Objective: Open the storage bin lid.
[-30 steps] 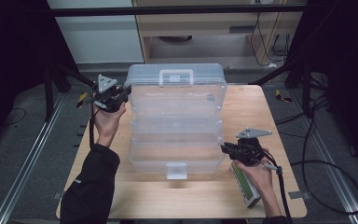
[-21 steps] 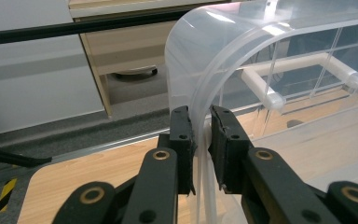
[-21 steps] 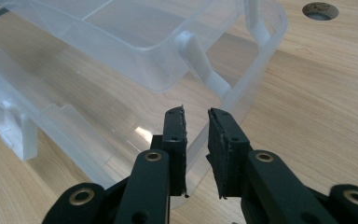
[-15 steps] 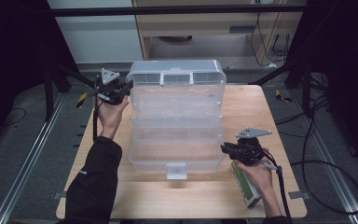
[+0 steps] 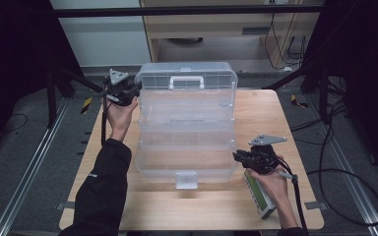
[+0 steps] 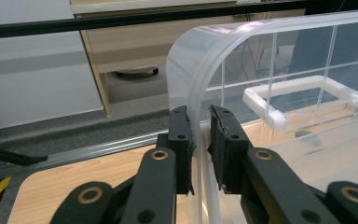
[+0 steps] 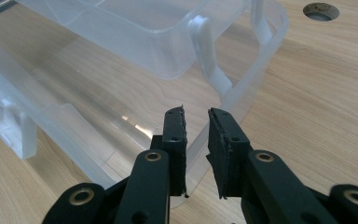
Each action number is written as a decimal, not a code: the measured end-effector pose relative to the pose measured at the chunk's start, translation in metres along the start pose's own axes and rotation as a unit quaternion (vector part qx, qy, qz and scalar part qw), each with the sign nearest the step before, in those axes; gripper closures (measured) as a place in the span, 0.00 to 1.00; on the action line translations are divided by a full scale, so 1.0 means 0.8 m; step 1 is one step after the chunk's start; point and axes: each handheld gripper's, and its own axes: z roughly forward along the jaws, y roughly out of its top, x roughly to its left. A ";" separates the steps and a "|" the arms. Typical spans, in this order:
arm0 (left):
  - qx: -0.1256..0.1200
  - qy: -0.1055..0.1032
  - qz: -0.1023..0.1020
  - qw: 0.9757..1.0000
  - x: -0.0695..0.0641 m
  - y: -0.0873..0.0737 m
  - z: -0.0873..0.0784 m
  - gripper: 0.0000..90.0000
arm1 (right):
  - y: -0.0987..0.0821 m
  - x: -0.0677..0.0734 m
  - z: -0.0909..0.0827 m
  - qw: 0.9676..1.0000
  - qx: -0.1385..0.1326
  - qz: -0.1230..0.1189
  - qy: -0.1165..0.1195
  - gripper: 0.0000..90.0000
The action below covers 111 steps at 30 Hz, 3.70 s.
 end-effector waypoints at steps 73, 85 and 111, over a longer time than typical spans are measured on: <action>0.054 0.023 0.009 0.998 0.025 -0.001 0.084 0.88 | 0.001 0.004 0.000 1.000 0.003 0.002 -0.011 0.87; 0.045 0.028 0.000 0.999 0.036 -0.014 0.042 0.80 | 0.001 0.005 -0.002 1.000 -0.001 0.005 -0.001 0.90; 0.052 0.009 -0.009 0.999 0.044 -0.159 -0.160 0.58 | 0.004 0.009 0.000 1.000 0.007 0.009 -0.016 0.89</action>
